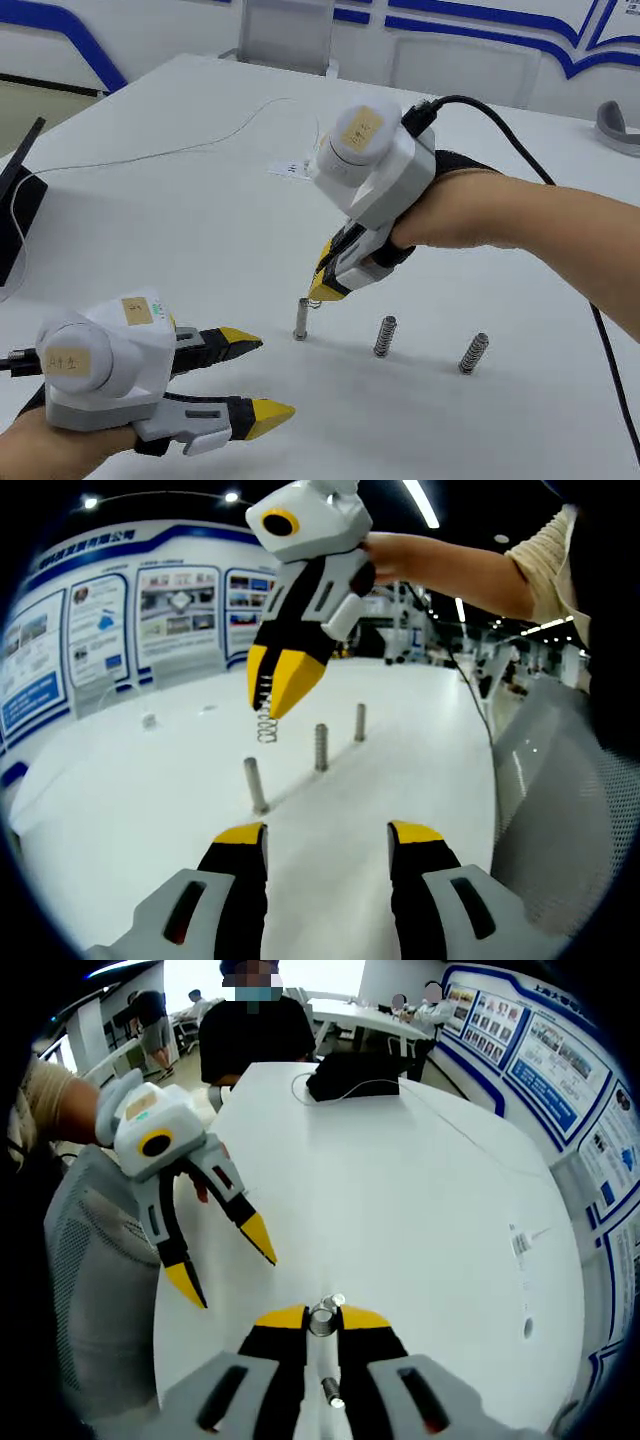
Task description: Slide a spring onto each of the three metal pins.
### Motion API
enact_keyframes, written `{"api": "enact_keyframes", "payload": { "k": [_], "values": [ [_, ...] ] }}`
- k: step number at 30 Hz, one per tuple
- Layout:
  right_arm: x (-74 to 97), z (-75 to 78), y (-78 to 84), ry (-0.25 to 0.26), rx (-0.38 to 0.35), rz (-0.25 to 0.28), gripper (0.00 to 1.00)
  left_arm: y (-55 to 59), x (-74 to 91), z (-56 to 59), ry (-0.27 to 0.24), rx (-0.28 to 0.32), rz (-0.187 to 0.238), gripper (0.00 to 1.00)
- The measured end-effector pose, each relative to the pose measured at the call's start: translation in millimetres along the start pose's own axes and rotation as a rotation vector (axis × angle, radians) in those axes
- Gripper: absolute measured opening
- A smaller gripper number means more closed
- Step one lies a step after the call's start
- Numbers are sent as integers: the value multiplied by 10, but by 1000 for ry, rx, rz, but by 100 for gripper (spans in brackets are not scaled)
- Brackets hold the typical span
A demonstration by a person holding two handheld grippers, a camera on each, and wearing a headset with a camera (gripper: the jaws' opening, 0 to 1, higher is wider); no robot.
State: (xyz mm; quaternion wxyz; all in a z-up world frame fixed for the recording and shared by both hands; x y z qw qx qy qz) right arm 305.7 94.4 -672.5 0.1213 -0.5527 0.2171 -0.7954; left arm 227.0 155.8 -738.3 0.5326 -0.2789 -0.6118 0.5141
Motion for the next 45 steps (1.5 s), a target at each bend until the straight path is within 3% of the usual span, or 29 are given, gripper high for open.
{"api": "enact_keyframes", "payload": {
  "k": [8, 45],
  "values": [
    [-96, 65, -6, 2, -12, -14, 12, 16, -1, 3, 0, 5, -2, 49],
    [-310, 83, 6, -26, -19, -53, 12, 58, 29, -20, -9, 24, -6, 49]
  ]
}}
Point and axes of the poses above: the centre of the closed fingertips' face, and the gripper's own axes: x roughly backward along the fingers, z roughly to its right, y roughly out of its underside, the point moved 4 cm from there along x, roughly backward along the fingers, and after that the axes turned 12 degrees about y, right-handed, at the moved point
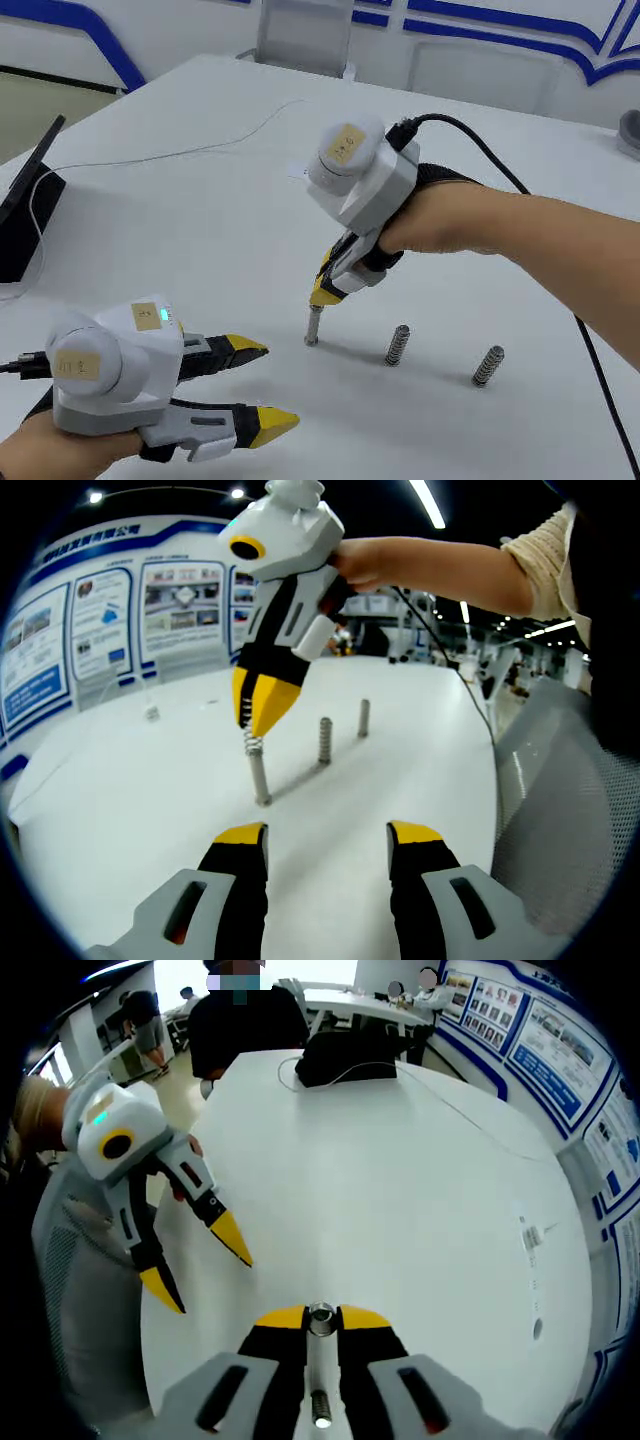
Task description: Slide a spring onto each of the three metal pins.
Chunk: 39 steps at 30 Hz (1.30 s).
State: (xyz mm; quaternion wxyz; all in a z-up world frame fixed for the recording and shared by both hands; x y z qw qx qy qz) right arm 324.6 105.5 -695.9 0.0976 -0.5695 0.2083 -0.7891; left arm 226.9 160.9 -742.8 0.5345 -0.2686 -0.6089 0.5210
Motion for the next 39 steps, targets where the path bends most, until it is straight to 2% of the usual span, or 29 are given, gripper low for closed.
{"api": "enact_keyframes", "payload": {
  "k": [23, 39],
  "values": [
    [-238, -69, 82, -35, -5, -58, 12, 24, 21, -23, -9, 10, -2, 49],
    [-381, -124, 163, -43, -21, -78, 13, 35, 33, -24, -14, 14, -3, 49]
  ]
}}
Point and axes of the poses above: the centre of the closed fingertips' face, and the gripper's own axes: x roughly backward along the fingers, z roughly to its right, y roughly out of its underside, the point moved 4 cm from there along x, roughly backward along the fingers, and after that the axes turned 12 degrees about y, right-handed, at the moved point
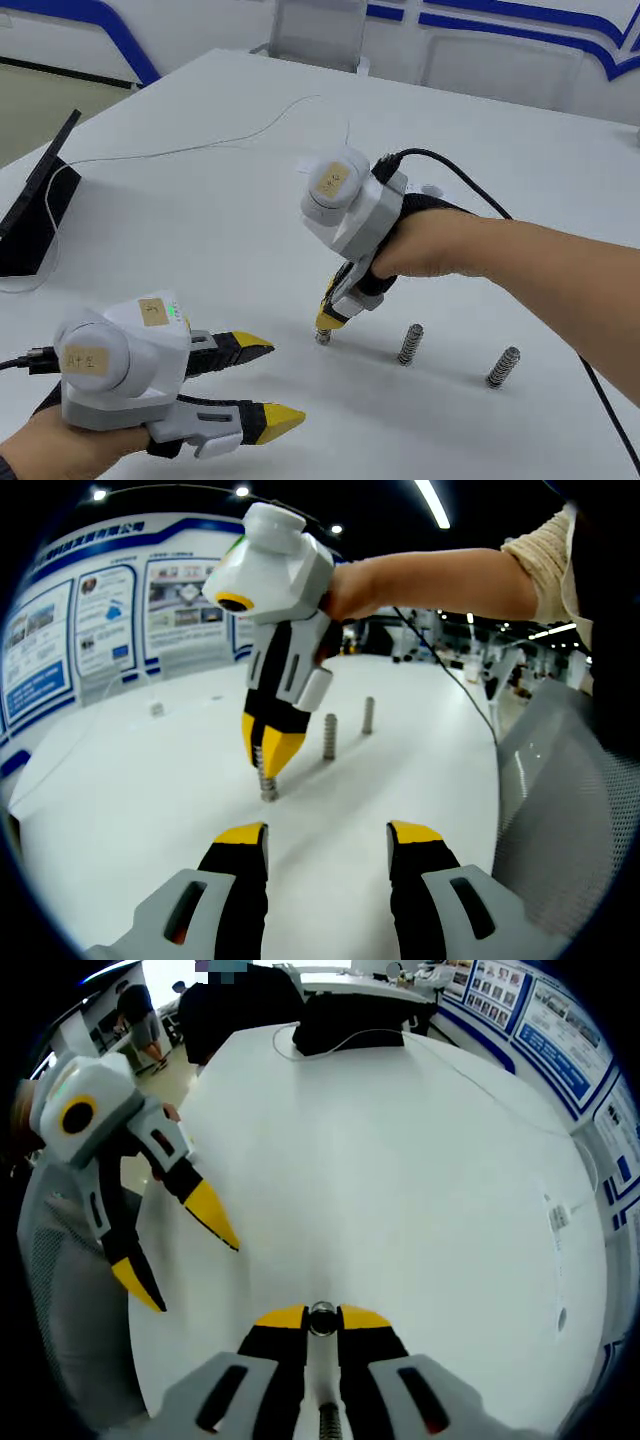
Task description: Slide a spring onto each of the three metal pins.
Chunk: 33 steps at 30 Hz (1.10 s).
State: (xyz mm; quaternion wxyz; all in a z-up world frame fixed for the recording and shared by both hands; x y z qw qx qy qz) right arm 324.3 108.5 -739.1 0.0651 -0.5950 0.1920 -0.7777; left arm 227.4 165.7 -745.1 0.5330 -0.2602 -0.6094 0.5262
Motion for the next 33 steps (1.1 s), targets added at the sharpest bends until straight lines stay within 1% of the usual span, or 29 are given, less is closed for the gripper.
{"api": "enact_keyframes", "payload": {
  "k": [8, 16, 26, 33],
  "values": [
    [-38, -34, 7, -2, -2, 1, 13, -4, -4, 5, 1, 0, -1, 49],
    [-57, -32, 18, -2, -7, 3, 14, -4, -13, 18, 5, 0, -3, 49],
    [-61, -47, 19, 4, -2, 13, 18, -4, -8, 17, 6, -1, -2, 49],
    [-56, -69, 73, 1, 2, 10, 22, -7, -15, 20, 7, 0, -1, 49]
  ]
}}
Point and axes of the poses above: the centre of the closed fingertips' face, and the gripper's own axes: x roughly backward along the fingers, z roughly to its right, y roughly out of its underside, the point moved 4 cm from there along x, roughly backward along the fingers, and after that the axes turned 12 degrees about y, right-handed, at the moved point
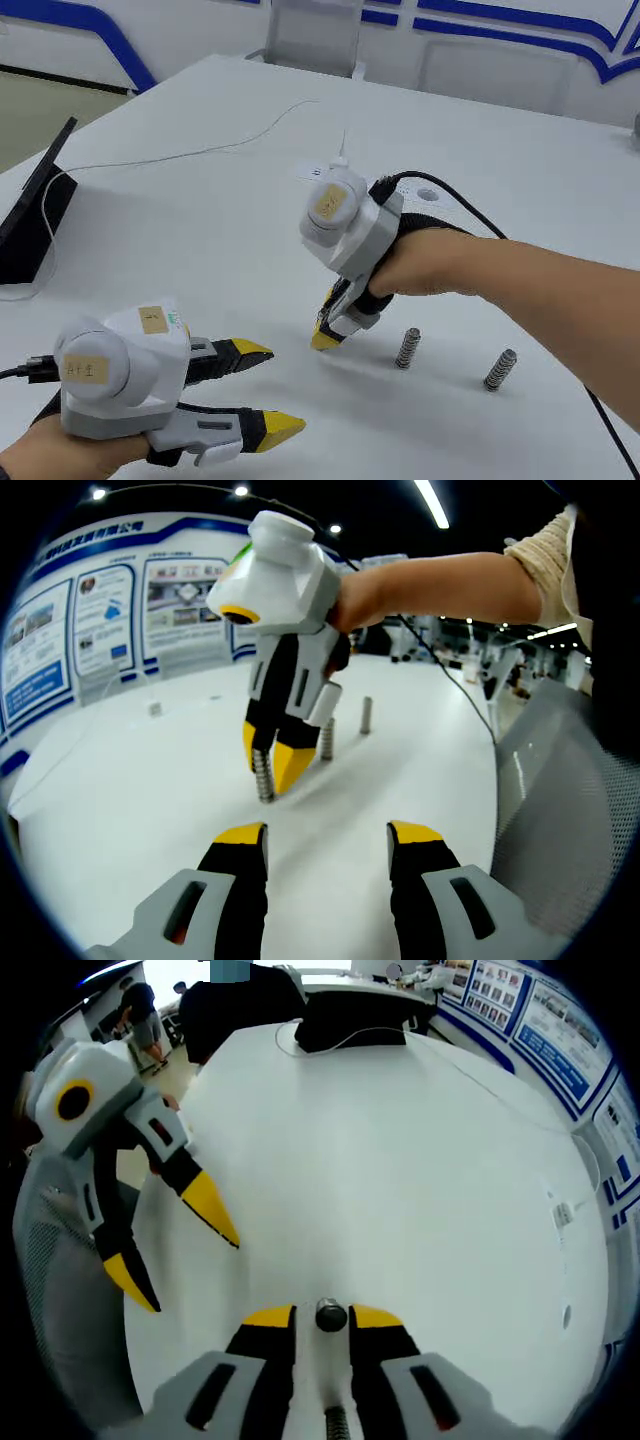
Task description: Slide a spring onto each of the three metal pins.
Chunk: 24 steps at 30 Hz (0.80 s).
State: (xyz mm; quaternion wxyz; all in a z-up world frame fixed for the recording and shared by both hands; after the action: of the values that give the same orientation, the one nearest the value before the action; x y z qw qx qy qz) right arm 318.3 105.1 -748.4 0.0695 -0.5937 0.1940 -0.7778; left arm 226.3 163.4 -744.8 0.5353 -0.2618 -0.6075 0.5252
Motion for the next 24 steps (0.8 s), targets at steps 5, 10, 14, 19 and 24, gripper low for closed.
{"api": "enact_keyframes", "payload": {
  "k": [5, 10, 14, 19, 24],
  "values": [
    [3, -3, 47, 2, 7, -3, 27, 2, -7, 0, 1, 1, -1, 49],
    [6, 8, 92, 3, -4, 0, 30, 6, -13, -2, 2, 5, 0, 49],
    [20, 24, 129, 5, -16, 3, 32, 4, -20, -3, 2, 5, 0, 49],
    [54, 51, 162, 9, -35, 17, 35, -5, -28, -9, 1, 6, 1, 49],
    [93, 93, 213, 21, -58, 31, 39, -9, -35, -17, 1, 6, 0, 49]
  ]
}}
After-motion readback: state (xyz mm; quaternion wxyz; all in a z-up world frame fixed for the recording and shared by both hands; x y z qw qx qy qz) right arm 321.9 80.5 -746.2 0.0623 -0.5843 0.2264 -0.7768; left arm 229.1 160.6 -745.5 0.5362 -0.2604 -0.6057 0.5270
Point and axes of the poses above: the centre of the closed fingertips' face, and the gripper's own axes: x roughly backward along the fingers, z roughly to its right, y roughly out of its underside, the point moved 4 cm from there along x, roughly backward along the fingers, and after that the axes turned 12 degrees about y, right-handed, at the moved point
